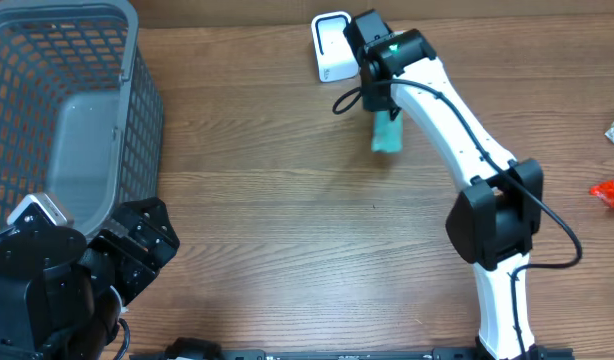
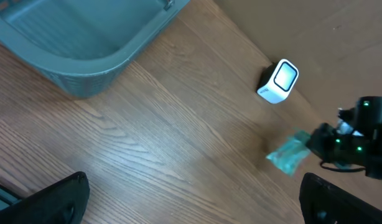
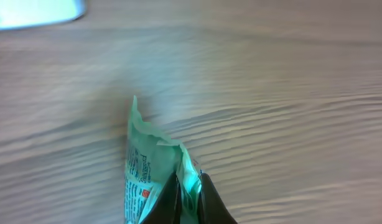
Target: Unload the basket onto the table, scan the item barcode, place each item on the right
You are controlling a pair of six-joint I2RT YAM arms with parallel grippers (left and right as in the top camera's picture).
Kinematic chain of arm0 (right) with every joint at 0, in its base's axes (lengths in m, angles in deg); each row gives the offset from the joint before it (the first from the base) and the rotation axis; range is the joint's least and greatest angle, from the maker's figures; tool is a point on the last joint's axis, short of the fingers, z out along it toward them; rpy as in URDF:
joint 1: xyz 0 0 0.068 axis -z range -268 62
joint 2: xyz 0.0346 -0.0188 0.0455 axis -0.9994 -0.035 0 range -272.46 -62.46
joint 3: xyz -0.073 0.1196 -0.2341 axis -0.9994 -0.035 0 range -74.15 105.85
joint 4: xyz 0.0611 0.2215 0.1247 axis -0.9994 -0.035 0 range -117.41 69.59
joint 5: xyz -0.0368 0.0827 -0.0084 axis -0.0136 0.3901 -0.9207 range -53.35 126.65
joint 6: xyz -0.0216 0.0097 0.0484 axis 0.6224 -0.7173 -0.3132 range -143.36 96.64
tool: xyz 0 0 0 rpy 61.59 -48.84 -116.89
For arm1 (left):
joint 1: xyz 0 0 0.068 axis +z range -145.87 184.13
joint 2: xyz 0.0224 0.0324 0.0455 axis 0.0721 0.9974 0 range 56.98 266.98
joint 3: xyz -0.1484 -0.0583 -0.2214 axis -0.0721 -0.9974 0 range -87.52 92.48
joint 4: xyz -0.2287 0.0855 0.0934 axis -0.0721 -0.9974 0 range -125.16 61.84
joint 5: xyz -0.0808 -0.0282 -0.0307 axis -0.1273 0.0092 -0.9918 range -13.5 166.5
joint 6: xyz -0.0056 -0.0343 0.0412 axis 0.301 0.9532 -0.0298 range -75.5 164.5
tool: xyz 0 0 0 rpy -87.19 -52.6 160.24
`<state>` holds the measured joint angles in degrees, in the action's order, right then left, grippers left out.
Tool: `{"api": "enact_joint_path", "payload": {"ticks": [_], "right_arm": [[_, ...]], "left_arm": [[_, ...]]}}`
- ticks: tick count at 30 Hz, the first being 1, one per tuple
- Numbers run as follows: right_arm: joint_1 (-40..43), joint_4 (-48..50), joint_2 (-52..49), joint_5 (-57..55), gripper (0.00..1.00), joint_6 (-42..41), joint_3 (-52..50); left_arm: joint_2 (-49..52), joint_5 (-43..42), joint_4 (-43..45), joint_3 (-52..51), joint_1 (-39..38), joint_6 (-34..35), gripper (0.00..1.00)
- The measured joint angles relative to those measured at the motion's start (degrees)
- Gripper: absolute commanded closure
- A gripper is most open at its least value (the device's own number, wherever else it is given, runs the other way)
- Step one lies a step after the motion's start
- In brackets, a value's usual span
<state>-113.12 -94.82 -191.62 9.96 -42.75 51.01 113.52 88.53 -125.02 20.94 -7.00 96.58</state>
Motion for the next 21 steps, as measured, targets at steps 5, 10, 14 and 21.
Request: {"api": "enact_joint_path", "payload": {"ticks": [5, 10, 14, 21], "right_arm": [[-0.48, 5.31, 0.44, -9.68, 0.96, -2.12, -6.14], [-1.05, 8.52, 0.26, -12.85, 0.95, -3.80, -15.96], [-3.41, 9.07, 0.26, -14.43, 0.82, -5.35, -18.16], [-13.33, 11.56, 0.26, -11.87, 0.36, -7.74, -19.54]], "left_arm": [[0.00, 0.00, 0.00, 0.00, 0.00, 0.00, 0.00], [0.00, 0.00, -0.02, 0.00, 0.00, 0.00, 0.00], [0.00, 0.00, 0.00, 0.00, 0.00, 0.00, 0.01], [0.00, 0.00, 0.02, 0.00, 0.00, 0.00, 0.00]]}}
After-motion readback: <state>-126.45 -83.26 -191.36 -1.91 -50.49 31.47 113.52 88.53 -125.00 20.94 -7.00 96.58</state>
